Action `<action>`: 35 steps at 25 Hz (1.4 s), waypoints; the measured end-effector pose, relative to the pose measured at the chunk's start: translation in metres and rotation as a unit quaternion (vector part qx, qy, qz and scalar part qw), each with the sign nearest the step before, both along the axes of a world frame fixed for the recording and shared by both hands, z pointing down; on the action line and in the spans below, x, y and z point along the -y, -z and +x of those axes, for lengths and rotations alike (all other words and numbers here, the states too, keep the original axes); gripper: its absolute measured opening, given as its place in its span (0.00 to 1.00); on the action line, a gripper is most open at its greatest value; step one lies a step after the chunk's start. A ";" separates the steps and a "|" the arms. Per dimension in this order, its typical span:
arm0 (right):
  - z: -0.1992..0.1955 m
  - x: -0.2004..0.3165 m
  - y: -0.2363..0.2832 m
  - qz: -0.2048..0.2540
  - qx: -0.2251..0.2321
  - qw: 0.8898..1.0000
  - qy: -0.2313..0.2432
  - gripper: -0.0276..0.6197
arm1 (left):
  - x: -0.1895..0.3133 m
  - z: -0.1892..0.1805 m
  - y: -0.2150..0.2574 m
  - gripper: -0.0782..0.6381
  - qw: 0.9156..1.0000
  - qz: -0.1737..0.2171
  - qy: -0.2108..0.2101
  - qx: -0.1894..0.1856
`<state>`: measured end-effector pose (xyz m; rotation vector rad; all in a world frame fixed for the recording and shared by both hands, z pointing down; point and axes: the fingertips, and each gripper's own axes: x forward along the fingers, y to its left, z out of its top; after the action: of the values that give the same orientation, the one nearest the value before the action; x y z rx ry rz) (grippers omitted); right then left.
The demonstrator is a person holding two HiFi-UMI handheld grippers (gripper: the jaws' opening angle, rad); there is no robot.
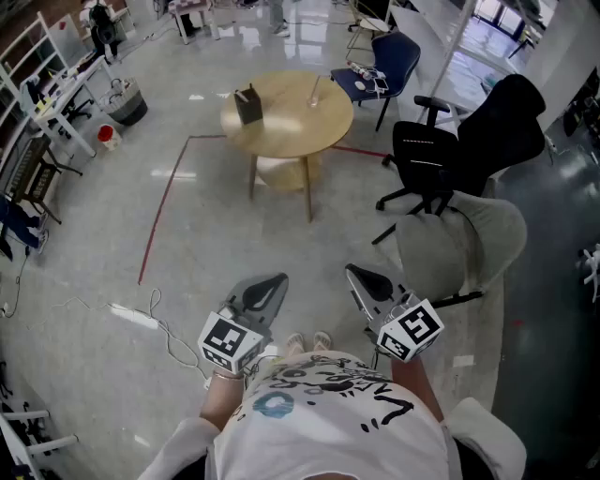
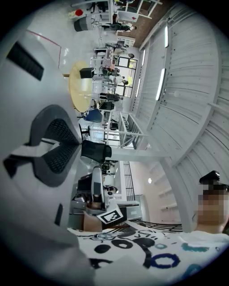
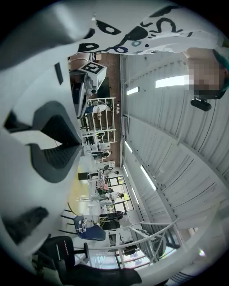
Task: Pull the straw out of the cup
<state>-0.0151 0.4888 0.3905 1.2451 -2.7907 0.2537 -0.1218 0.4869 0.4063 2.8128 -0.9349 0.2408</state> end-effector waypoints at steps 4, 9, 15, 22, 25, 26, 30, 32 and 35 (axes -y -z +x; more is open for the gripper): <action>0.003 0.000 0.001 -0.001 0.002 1.000 -0.007 0.08 | -0.002 0.002 -0.004 0.13 1.000 -0.006 -0.005 0.002; 0.002 0.001 0.002 -0.002 0.001 1.000 -0.009 0.08 | -0.001 0.002 -0.003 0.13 1.000 -0.005 -0.006 0.003; -0.006 0.001 0.009 0.010 0.026 1.000 0.011 0.09 | -0.002 0.001 -0.004 0.13 1.000 -0.008 -0.009 0.006; -0.021 0.003 -0.007 -0.004 0.023 1.000 0.007 0.09 | 0.002 -0.017 -0.022 0.13 1.000 -0.021 -0.010 0.007; -0.023 0.012 -0.013 -0.013 0.036 0.999 0.000 0.09 | 0.013 -0.022 -0.030 0.13 1.000 -0.030 -0.007 0.008; -0.022 0.018 -0.014 -0.016 0.038 0.999 -0.002 0.09 | 0.016 -0.022 -0.033 0.13 0.999 -0.034 -0.008 0.008; -0.016 0.045 -0.019 -0.023 0.038 0.999 -0.014 0.09 | 0.032 -0.023 -0.046 0.13 0.998 -0.054 -0.008 0.009; -0.008 0.068 -0.022 -0.021 0.042 0.999 -0.024 0.09 | 0.050 -0.025 -0.059 0.13 0.998 -0.066 0.002 0.017; 0.000 0.110 -0.024 -0.020 0.046 0.999 -0.015 0.09 | 0.089 -0.023 -0.068 0.13 0.997 -0.066 0.018 0.023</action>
<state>-0.0150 0.3792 0.4148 1.2993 -2.8298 0.3767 -0.1452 0.3983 0.4742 2.6777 -0.9410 0.3511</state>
